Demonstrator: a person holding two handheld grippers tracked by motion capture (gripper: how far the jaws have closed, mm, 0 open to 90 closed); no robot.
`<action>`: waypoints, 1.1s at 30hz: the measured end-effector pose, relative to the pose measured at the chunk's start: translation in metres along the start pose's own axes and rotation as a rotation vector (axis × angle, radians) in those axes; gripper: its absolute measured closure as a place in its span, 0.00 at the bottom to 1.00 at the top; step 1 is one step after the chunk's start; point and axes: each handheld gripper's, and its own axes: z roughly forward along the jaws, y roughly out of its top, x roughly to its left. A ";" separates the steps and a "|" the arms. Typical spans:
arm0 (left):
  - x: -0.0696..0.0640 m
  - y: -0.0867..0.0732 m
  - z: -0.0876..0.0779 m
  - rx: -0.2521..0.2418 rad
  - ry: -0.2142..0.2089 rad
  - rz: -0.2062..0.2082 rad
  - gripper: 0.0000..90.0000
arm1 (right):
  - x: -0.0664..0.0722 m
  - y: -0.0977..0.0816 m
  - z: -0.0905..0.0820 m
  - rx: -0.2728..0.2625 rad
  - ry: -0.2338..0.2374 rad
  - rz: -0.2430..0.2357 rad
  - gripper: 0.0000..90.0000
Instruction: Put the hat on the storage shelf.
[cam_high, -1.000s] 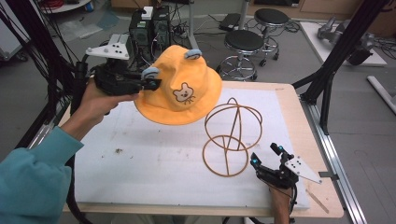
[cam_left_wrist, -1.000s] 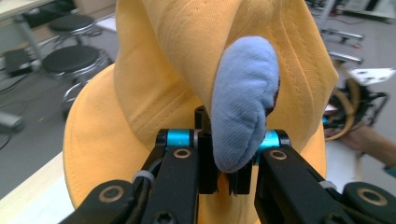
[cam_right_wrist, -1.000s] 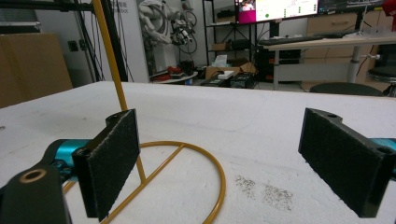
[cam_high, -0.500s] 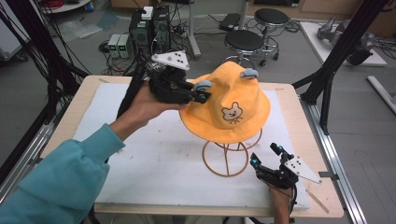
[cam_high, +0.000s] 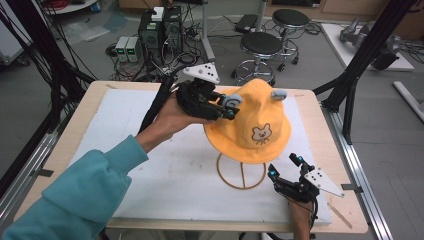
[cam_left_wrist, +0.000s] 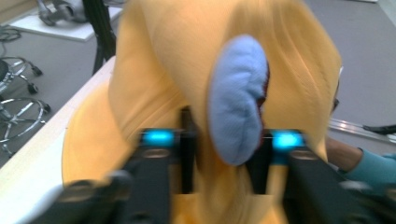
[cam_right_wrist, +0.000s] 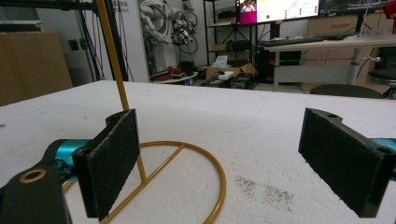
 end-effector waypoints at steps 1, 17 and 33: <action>0.000 0.000 0.000 -0.009 0.030 0.000 0.45 | 0.000 0.000 0.000 -0.001 -0.001 -0.005 0.13; 0.010 -0.073 -0.052 -0.089 0.169 0.013 0.12 | 0.001 0.000 0.000 0.005 0.001 -0.005 0.13; 0.011 -0.241 -0.125 -0.138 0.404 -0.161 0.13 | 0.001 0.000 0.001 0.020 -0.007 -0.007 0.13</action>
